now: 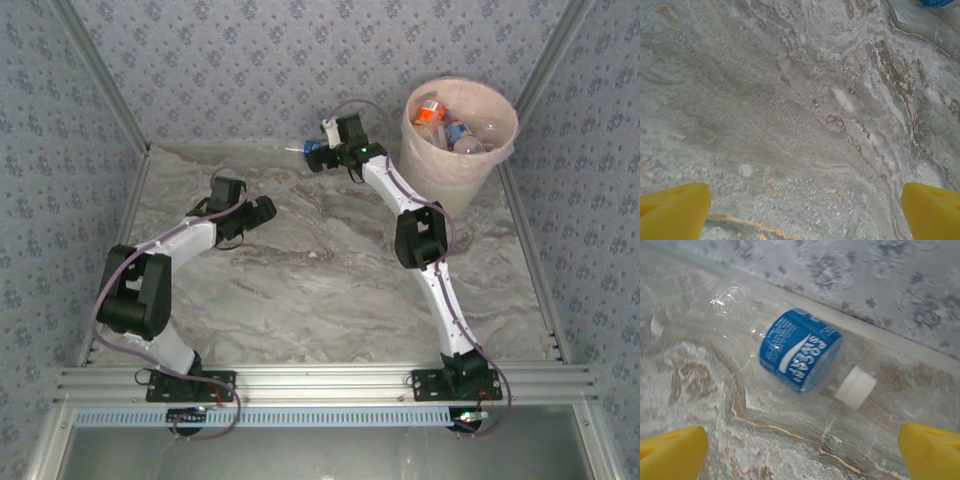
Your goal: Put the plastic bottles in the bin
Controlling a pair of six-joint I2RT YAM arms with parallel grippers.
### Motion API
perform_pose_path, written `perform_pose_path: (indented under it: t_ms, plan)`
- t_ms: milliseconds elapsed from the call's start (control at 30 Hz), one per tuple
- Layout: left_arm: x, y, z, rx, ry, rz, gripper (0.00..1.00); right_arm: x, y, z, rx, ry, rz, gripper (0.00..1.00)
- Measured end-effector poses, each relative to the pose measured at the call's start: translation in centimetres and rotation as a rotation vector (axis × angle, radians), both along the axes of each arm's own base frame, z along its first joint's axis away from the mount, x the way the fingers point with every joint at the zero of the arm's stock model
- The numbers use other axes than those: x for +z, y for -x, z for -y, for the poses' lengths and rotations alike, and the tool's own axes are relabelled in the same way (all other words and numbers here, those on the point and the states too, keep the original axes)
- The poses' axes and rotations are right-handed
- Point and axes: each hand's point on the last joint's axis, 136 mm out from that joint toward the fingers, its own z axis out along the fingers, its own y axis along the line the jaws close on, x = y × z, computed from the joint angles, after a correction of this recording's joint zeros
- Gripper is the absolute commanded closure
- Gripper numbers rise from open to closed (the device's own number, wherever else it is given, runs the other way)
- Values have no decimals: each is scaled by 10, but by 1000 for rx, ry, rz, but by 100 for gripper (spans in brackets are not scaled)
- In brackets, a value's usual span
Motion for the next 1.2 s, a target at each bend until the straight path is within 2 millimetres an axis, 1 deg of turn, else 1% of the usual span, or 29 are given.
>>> perform_pose_path:
  t_ms: [67,167,233,333,433,467,533,567,633,733,800,833,933,1067,1200]
  plan:
    - [0,-14,1,-4,29,8,2,0,-4,3,-68,-66,-22,0]
    - [-2,-44,4,-12,72,30,2,-1,-10,7,-137,-169,-55,0]
    - [-4,-70,8,-16,92,48,2,1,-15,10,-161,-233,-68,0]
    - [-3,-112,20,-32,119,94,2,12,-27,16,-171,-332,-45,0]
    - [-1,-153,32,-40,149,145,2,27,-43,12,-154,-453,2,0]
    - [0,-164,35,-41,157,163,2,29,-47,11,-149,-489,10,0]
    - [1,-187,42,-42,180,195,2,26,-55,6,-141,-566,16,0]
    - [2,-196,44,-42,191,210,2,21,-56,4,-141,-588,7,0]
    - [3,-213,50,-45,211,236,2,5,-57,2,-151,-618,-28,0]
    - [0,-229,55,-41,237,252,2,-17,-54,-4,-162,-632,-78,0]
    - [-2,-235,56,-33,250,254,2,-24,-51,-8,-168,-643,-106,0]
    - [-2,-238,57,-30,258,254,2,-26,-50,-11,-170,-650,-114,0]
    - [-3,-244,58,-24,278,258,2,-28,-46,-19,-171,-673,-136,4]
    - [-4,-250,62,-29,300,260,2,-40,-38,-31,-177,-719,-186,8]
    - [-5,-251,64,-30,313,256,2,-38,-37,-40,-180,-789,-187,14]
